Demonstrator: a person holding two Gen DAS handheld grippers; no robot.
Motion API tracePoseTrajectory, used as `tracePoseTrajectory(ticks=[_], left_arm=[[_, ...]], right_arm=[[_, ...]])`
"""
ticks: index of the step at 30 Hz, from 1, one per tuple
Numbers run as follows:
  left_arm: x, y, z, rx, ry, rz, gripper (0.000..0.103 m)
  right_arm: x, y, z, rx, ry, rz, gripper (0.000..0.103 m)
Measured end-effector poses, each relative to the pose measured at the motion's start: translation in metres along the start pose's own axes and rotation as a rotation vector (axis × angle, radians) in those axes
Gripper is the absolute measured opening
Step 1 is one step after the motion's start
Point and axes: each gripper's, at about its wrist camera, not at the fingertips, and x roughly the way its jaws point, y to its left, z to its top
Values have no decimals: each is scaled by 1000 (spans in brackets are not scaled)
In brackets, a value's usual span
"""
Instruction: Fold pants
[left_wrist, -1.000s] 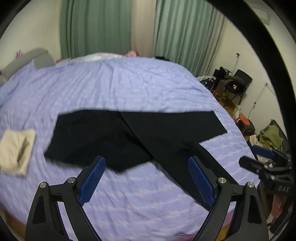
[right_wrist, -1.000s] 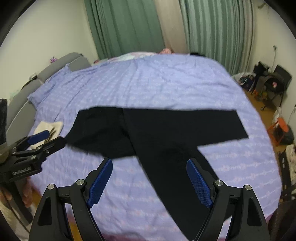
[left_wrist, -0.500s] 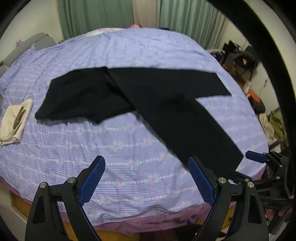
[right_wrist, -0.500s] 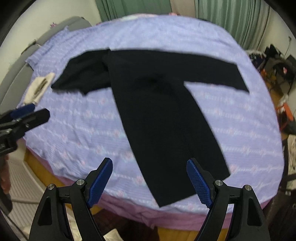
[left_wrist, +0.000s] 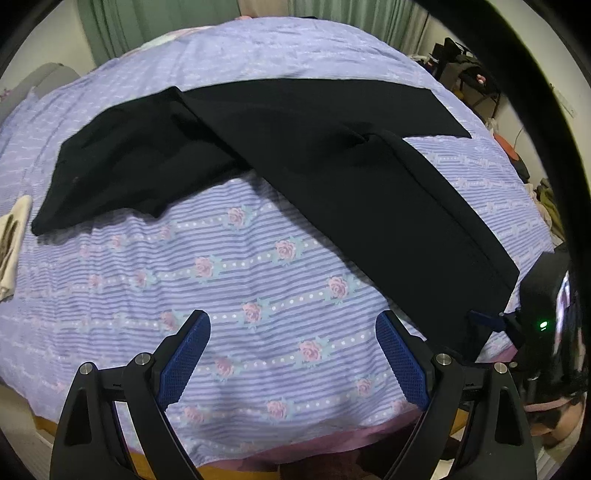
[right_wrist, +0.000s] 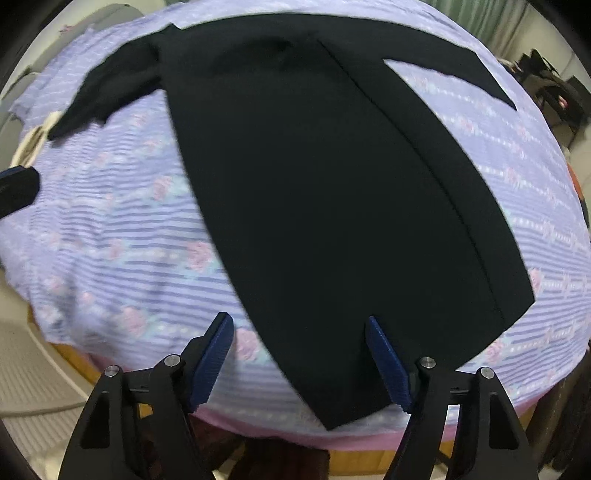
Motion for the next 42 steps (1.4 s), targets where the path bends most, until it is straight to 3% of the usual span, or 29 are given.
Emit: tracePoseTrajectory(ticks=[2,4,5,6,8,14,20,23,25,26,29,31,39,42], left_arm=[[10,2,7,0,9,-13,92],[21,5,16,-3,21,-19,92],[25,7,21,-9,23,-26,92],[30,10,29,-21,20,-40,92],[35,15,41,-57,10,-65,92],[68,34,92,-244,11,-167,92],[102,31,144,-381,34,-284,91],[113,14,163,-346,37,-281,89],[121,5,173,-316,66,-271,77],[123,3,178,-318,72,-281,77],[116,0,188,-350,63,-304,79],[107,-3,194,-355,55,-306,88],[92,-25,211,-326,104,-289,88],[83,-31,219,-359,113,-343,88]], right_arm=[[9,3,0,-15,1,-30,75],[13,9,-1,-55,-8,-74,68],[13,12,-2,-71,-16,-91,53],[10,13,-1,-78,-21,-83,29],[-4,10,3,-60,-36,-45,9],[-73,-35,33,103,-194,-83,7],[-104,-70,59,142,-288,-147,6],[-110,-72,61,159,-301,-150,5],[-110,-79,58,166,-312,-142,5],[-104,-80,68,166,-312,-139,5],[-107,-89,83,161,-325,-144,4],[-109,-96,92,159,-336,-150,4],[-136,-104,101,117,-376,-174,4],[-151,-102,104,84,-397,-206,3]])
